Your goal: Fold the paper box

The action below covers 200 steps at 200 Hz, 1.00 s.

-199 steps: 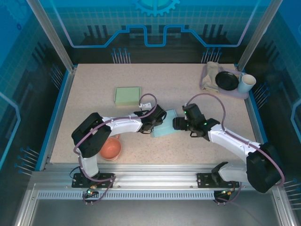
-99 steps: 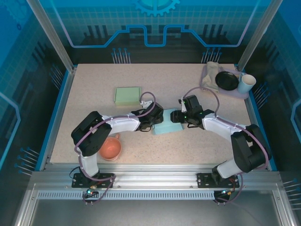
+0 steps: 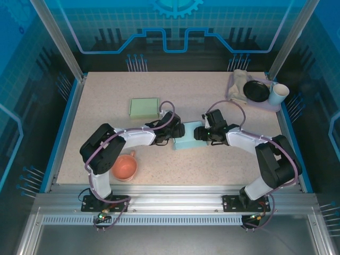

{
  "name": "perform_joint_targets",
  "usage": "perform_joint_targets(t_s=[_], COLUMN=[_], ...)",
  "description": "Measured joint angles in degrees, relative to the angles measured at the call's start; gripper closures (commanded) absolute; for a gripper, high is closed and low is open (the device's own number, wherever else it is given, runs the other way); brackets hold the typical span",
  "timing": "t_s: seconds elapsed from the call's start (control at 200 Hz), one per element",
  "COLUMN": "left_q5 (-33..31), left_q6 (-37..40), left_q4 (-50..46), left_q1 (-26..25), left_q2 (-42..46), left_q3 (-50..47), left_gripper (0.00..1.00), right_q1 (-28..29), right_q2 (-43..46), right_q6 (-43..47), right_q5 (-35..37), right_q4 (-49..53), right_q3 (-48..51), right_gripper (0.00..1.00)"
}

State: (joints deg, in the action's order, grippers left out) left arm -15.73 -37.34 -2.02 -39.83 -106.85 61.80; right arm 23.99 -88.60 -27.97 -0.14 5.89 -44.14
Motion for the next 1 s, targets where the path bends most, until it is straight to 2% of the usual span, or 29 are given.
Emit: perform_joint_targets(t_s=[0.18,0.415,0.52,0.76,0.88,1.0], left_q5=[0.8,6.1,6.4,1.7,-1.3,-2.3], left_q6=[-10.3,-24.8,-29.3,-36.2,-38.2,-39.8], left_q4=[-8.4,-9.7,-11.5,-19.1,-19.6,-18.2], left_q1=[0.0,-0.5,-1.6,-6.3,-8.4,-10.0], left_q2=[0.0,1.6,3.0,10.8,13.9,13.2], left_q3=[2.8,0.8,0.0,-1.0,-1.1,-1.8], left_gripper=[0.04,0.04,0.03,0.02,0.01,0.01], right_q1=[0.0,0.0,0.0,0.0,0.0,0.0], right_q2=[3.7,4.5,4.5,4.5,4.5,4.9], right_q6=[-3.2,-4.2,-4.2,-4.2,-4.7,-6.4], right_q5=[1.6,2.7,3.0,2.9,2.9,2.5], right_q4=[-3.8,-4.3,-4.5,-4.5,-4.6,-5.9], right_q3=[5.0,5.9,5.9,5.9,5.9,6.9], right_gripper=[0.54,0.54,0.54,0.55,0.55,0.56])
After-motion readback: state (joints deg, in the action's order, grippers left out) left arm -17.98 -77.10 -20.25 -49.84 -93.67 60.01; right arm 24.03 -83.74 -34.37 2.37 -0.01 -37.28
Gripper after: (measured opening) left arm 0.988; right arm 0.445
